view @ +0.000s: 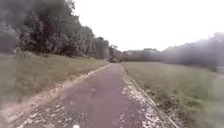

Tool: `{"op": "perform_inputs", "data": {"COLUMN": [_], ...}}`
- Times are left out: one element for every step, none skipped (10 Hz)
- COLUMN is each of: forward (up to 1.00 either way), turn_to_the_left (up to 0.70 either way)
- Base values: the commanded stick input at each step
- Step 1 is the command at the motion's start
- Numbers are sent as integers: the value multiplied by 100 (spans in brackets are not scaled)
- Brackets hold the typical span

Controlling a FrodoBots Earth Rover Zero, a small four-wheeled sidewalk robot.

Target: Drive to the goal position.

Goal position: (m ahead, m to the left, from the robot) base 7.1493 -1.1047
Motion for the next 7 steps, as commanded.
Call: {"op": "perform_inputs", "data": {"forward": [70, 70, 70, 70, 70, 70, 70], "turn_to_the_left": [0, 0, 0, 0, 0, 0, 0]}}
